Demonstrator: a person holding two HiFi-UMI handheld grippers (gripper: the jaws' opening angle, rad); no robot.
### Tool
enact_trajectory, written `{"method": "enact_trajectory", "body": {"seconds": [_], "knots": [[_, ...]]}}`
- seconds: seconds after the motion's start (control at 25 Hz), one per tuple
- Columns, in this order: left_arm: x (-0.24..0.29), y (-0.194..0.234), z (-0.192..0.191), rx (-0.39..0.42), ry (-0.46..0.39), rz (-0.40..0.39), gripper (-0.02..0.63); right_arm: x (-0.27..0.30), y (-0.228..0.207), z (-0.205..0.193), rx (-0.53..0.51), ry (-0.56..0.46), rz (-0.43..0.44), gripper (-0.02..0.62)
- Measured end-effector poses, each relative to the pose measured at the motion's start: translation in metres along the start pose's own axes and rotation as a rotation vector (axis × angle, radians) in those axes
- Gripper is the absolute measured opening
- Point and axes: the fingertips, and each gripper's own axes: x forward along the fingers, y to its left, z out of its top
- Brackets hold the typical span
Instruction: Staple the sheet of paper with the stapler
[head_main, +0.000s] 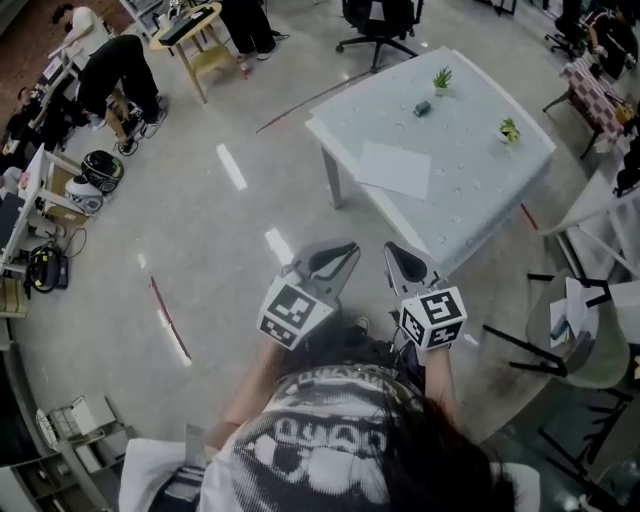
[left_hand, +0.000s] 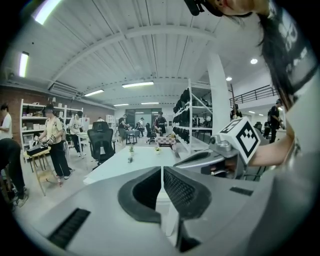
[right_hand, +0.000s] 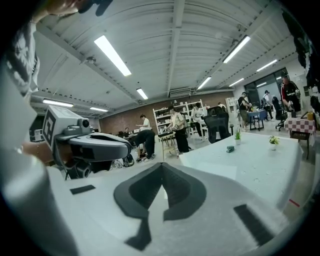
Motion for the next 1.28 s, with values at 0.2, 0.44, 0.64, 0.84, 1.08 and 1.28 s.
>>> {"method": "enact_trajectory", "body": {"seconds": [0.2,0.44,0.64,0.84,1.08,1.28], "knots": [[0.011,0.013,0.000,0.000,0.013,0.001,0.014,0.015,-0.011,-0.001,0.019,0.006,0.005,-0.003],[0.036,0.047,-0.008,-0.002,0.034,-0.042,0.014,0.054,-0.038,-0.002,0.047,0.031,-0.035,-0.003],[0.067,0.098,-0.006,0.019,0.026,-0.111,0.014,0.109,-0.067,0.002,0.075,0.066,-0.074,0.006],[0.098,0.153,0.001,0.038,0.034,-0.211,0.014,0.173,-0.091,0.009,0.112,0.106,-0.137,0.019],[0.128,0.225,0.008,0.053,0.034,-0.295,0.014,0.241,-0.119,0.022,0.142,0.142,-0.216,0.023],[0.145,0.266,0.010,0.071,0.029,-0.358,0.014,0.272,-0.137,0.025,0.168,0.165,-0.297,0.023]]}}
